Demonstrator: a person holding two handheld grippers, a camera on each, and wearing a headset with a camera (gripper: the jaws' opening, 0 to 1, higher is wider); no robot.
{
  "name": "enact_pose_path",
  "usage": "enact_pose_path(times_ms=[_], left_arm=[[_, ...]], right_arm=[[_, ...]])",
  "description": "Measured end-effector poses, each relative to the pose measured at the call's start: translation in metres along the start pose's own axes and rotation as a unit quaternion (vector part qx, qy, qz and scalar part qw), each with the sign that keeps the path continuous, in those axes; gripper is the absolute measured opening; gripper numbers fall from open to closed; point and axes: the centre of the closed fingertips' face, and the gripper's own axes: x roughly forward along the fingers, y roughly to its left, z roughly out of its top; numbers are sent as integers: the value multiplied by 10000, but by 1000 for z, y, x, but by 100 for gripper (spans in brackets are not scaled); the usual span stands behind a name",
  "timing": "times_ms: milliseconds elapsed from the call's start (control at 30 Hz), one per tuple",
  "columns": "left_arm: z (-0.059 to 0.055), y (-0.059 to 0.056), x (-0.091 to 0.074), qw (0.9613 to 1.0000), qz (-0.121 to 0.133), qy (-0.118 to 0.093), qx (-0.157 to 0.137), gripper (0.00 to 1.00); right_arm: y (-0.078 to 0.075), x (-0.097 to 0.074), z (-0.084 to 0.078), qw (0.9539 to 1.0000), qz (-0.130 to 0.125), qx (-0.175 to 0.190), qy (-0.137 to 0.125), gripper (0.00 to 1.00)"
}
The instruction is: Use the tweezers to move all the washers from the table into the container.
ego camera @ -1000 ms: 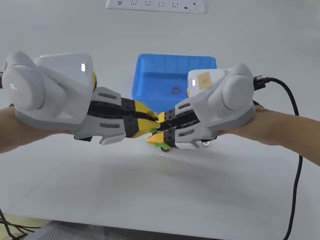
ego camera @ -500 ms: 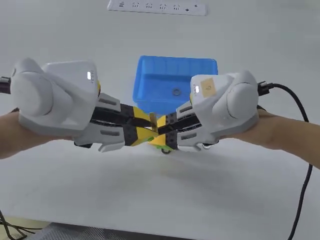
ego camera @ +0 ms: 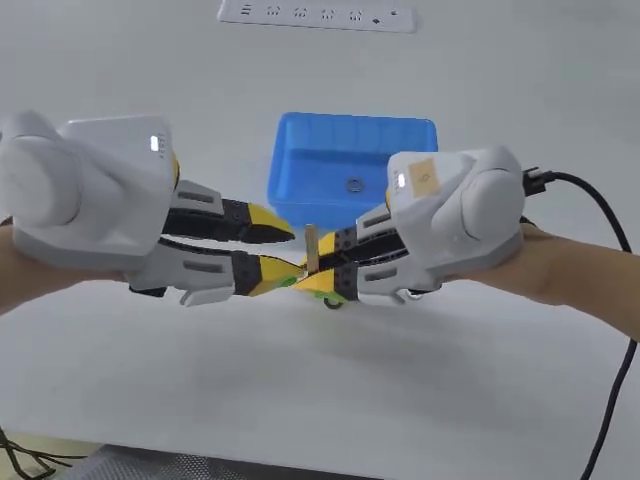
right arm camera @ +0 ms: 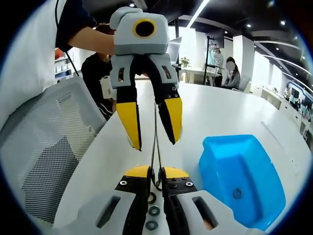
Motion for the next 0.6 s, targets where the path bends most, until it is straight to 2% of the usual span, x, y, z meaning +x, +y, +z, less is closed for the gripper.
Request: enact_pose_path(times_ms=[100, 133, 333, 500, 600], left_arm=[[-2, 1, -5, 9999, 71, -43, -140, 27], [-3, 1, -7, 9996, 89, -32, -278, 29], [-8, 2, -18, 9989, 287, -13, -383, 44], [-12, 6, -27, 9966, 514, -19, -646, 53], [-14, 6, -29, 9946, 605, -27, -843, 62]], right_arm=[[-2, -2, 4, 10000, -53, 42, -47, 9], [-3, -3, 5, 9999, -64, 61, -72, 9], [-9, -13, 17, 9996, -203, 92, -195, 9], [-10, -21, 22, 9989, -274, 251, -279, 9], [-10, -26, 24, 9987, -301, 294, -273, 9]])
